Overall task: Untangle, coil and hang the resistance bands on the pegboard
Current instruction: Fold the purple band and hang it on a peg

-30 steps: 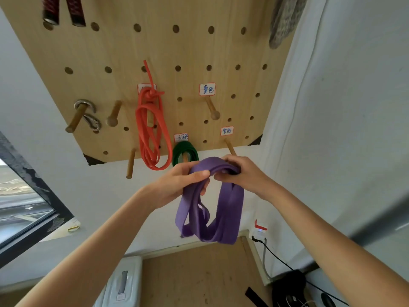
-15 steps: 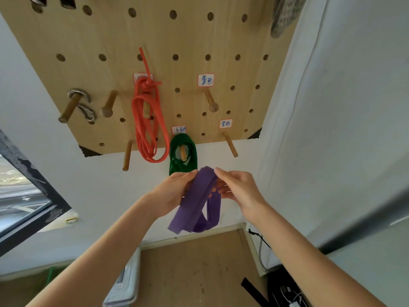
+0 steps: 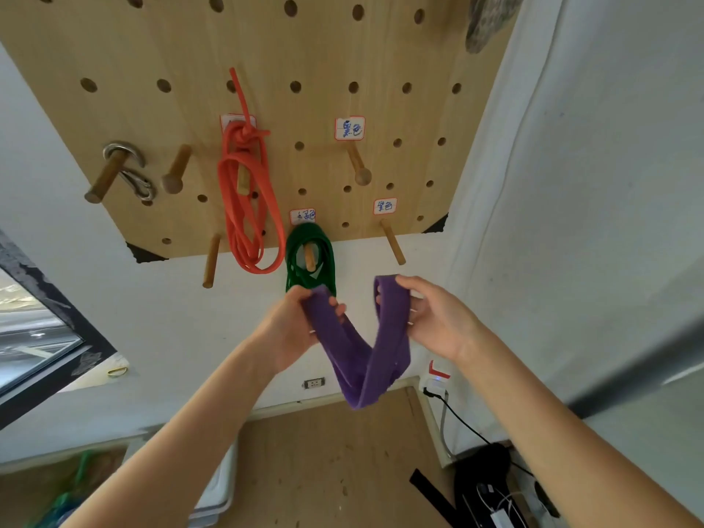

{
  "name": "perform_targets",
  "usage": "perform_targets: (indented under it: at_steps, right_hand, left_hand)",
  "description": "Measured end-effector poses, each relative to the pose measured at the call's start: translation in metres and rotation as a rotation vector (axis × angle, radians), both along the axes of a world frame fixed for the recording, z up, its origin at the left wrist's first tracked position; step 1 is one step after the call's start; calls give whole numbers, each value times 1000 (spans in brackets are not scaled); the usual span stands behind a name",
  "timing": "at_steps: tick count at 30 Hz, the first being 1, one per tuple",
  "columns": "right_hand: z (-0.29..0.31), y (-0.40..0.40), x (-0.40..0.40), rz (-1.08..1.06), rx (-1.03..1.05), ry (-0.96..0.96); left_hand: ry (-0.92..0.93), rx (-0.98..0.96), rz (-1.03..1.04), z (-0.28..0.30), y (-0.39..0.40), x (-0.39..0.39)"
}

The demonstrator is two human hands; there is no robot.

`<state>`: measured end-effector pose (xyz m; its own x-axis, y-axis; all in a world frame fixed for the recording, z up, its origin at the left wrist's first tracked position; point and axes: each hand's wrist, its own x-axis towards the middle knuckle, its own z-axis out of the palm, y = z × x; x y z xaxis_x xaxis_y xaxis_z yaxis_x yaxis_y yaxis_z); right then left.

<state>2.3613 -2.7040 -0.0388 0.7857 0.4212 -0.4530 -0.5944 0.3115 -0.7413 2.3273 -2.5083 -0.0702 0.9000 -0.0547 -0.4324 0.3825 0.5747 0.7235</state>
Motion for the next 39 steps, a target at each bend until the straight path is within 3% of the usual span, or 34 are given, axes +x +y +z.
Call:
perform_targets:
  at_steps: [4,8,11,14,17,20,22,25,33,36,39]
  right_hand:
    - [0,-24,12,-125,-9,28]
    - [-4,-28,13,-8,-540,-288]
    - [7,-30,13,259,-862,-588]
    - [24,-29,10,681,-1053,-890]
    - [34,-19,1,940,-972,-982]
    - [39,-7,-4,969,-813,-958]
    - [41,-2,-4,927,-747,-964]
    - [40,0,-1,777,-754,-1009]
    - [36,3,-4,507,-668,-1140]
    - [30,-9,0,382,-682,-1054]
    - [22,-15,-4,475,-615,-934]
  left_hand:
    - [14,42,118,4,20,6]
    - [-30,180,69,10,27,11]
    - [-12,319,-1,15,34,14]
    - [3,409,-133,21,39,17]
    - [27,450,-299,29,29,21]
    - [76,343,-578,33,12,22]
    - [59,249,-729,34,1,21]
    - [6,189,-775,39,-6,18]
    - [-293,364,-1026,56,-11,11]
    - [-323,390,-943,57,-8,16]
    - [-336,344,-990,58,-3,20]
